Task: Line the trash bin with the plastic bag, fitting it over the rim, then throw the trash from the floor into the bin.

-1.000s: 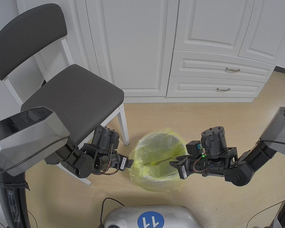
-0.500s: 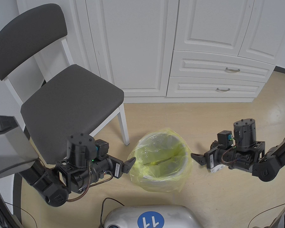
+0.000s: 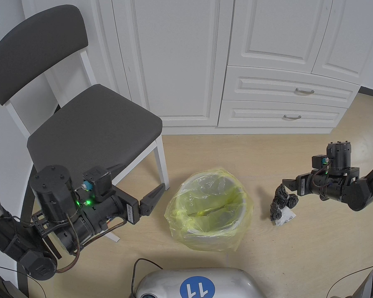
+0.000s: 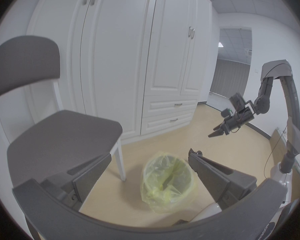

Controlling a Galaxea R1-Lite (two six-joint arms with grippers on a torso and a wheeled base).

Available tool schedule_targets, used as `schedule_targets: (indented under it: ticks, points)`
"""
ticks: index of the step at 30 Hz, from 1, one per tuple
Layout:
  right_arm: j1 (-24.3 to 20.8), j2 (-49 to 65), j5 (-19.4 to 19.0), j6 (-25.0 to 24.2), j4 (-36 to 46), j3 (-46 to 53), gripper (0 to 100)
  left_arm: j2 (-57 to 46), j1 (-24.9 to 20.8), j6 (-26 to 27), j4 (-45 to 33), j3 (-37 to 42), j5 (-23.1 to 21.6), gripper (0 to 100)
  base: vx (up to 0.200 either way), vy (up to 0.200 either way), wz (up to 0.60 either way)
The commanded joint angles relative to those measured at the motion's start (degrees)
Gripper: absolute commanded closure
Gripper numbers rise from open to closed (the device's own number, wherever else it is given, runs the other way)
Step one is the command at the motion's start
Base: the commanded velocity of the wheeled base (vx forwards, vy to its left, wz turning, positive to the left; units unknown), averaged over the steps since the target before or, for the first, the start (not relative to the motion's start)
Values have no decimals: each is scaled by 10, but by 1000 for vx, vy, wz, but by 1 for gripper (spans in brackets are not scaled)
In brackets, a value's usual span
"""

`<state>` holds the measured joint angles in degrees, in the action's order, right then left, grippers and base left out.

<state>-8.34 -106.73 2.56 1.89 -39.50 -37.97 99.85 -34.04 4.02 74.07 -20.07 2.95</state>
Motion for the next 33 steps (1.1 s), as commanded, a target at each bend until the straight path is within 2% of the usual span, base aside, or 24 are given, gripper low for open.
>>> schedule_targets:
  ticks: [1,7,8,9,10,12,15,19,25,29,33]
  points:
    - [8,-49,-4,1,6,-21,0,-68,5,18,-3,1,0,0,0,0,0]
    - [36,-152,-4,-3,-1,-66,0,-75,4,56,24,17,-4,0,0,0,0]
    - [48,-180,-5,-3,-1,-83,0,-73,4,80,56,26,-3,0,0,0,0]
    - [48,-180,-5,-3,-1,-83,0,-73,4,80,56,26,-3,0,0,0,0]
    - [60,-207,-5,-7,-1,-102,0,-70,5,107,97,41,-2,0,0,0,0]
    - [68,-227,-5,-17,-1,-119,0,-64,5,132,133,49,0,0,0,0,0]
    - [72,-266,-5,-52,-1,-152,0,-65,12,168,138,51,0,0,0,0,0]
    - [74,-291,-5,-78,-1,-176,0,-62,16,172,138,51,0,0,0,0,0]
    - [85,-339,-5,-110,-1,-235,0,-40,46,172,138,43,-1,0,0,0,0]
    - [84,-387,-12,-186,-2,-296,0,-33,53,173,138,41,-1,0,0,0,0]
    - [83,-414,-20,-218,-4,-324,0,-32,54,174,138,42,-1,0,0,0,0]
